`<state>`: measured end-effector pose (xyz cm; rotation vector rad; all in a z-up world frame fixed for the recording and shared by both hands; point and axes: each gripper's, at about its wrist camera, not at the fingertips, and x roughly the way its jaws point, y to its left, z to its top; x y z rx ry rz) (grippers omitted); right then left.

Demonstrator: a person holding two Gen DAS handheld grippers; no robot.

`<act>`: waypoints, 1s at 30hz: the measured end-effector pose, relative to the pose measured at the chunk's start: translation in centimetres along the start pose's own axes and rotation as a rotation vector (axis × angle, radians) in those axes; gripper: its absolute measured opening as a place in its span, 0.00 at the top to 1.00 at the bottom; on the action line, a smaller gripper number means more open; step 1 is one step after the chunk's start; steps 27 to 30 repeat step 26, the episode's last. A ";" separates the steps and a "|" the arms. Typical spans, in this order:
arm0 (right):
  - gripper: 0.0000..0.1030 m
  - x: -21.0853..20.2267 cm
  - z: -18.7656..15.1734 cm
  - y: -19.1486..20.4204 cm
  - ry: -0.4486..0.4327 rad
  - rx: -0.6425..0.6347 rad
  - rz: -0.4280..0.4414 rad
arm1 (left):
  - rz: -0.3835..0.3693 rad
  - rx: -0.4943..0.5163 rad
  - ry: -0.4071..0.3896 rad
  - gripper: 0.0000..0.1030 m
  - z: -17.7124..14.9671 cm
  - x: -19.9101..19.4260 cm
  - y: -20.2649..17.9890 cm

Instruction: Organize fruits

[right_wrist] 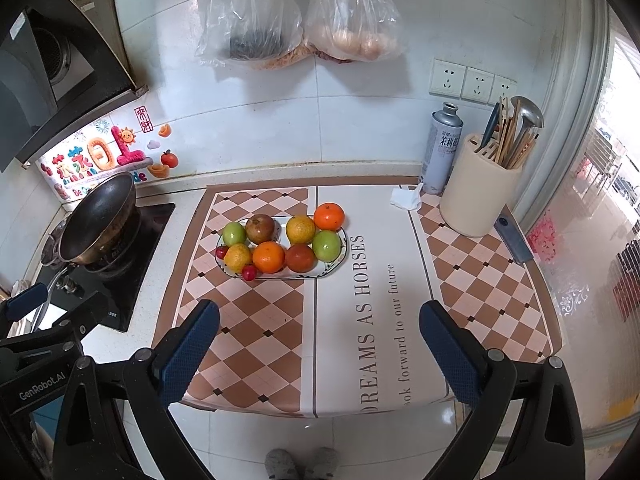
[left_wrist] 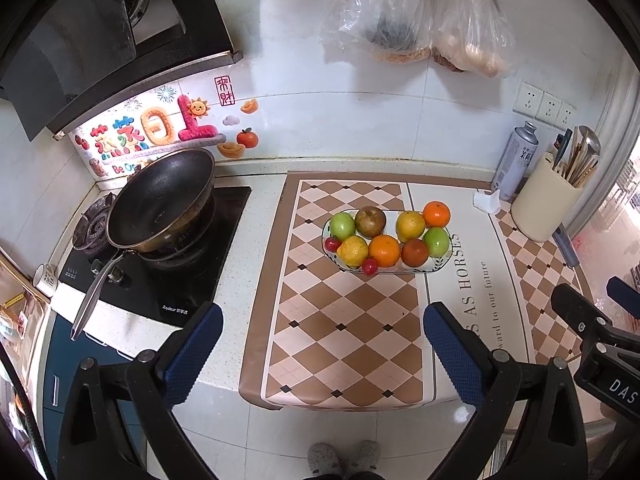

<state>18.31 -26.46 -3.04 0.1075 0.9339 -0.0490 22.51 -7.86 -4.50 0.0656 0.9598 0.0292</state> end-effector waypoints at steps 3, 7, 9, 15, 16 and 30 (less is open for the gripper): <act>0.01 0.0 0.0 0.0 0.000 0.001 0.001 | 0.000 0.001 0.003 0.00 0.0 0.0 0.0; 0.01 -0.2 -0.1 -0.2 0.000 0.002 0.002 | 0.000 -0.004 0.003 0.00 -0.1 -0.2 0.0; 0.01 -0.1 0.0 -0.2 0.000 -0.001 -0.001 | 0.001 -0.005 0.002 0.00 -0.1 -0.3 -0.1; 0.01 -0.1 0.0 -0.3 0.001 0.000 0.002 | 0.002 -0.005 0.000 0.00 -0.2 -0.3 -0.2; 0.01 -0.2 0.0 -0.4 0.000 -0.001 0.002 | 0.001 -0.006 -0.001 0.00 -0.2 -0.3 -0.2; 0.01 -0.2 0.0 -0.4 0.000 -0.001 0.002 | -0.004 -0.009 -0.026 0.00 -0.1 -1.2 -0.7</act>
